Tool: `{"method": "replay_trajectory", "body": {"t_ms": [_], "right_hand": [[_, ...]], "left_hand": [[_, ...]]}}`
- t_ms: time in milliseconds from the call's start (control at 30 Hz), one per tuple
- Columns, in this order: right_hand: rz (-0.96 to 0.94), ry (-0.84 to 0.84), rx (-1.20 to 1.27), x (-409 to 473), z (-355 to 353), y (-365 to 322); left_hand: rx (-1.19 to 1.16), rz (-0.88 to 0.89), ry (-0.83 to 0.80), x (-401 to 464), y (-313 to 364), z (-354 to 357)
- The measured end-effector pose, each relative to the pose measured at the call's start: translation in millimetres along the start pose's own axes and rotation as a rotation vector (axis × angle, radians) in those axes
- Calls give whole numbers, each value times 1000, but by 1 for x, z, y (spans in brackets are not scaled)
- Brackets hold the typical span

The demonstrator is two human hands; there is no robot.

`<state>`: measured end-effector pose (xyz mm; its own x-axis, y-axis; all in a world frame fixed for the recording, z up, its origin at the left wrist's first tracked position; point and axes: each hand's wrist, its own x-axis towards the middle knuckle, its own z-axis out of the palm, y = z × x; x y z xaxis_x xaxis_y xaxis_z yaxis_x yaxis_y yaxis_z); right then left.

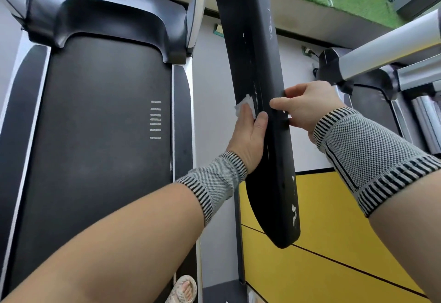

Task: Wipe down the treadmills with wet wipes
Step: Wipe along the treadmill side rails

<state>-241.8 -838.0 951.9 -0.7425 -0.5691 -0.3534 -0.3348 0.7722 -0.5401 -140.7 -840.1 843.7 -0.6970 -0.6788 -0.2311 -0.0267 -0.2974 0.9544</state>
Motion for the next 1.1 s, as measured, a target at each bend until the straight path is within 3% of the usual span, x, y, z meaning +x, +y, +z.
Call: {"method": "replay_trajectory", "body": {"t_ms": [100,167,367,567,767,933,1100], "right_hand": [[-9,7,-1,0,2,2],[-11,9,-6,-1,2,1],[14,21,-18,-3,2,-1],[30,26,-25,-4,2,-2],[19,21,-8,-2,2,-2],[19,11,8,-2,2,-1],[-24,-20,-17,-3,-1,-3]], "left_hand": [[-33,-37,-11,-34,-5,13],[65,-48,-83,-59,-9,16],[205,8,-41,-12,16,0],[238,17,-117,-54,4,9],[214,34,-29,-4,26,0],[241,2,-63,-51,12,14],[115,16,40,6,28,1]]}}
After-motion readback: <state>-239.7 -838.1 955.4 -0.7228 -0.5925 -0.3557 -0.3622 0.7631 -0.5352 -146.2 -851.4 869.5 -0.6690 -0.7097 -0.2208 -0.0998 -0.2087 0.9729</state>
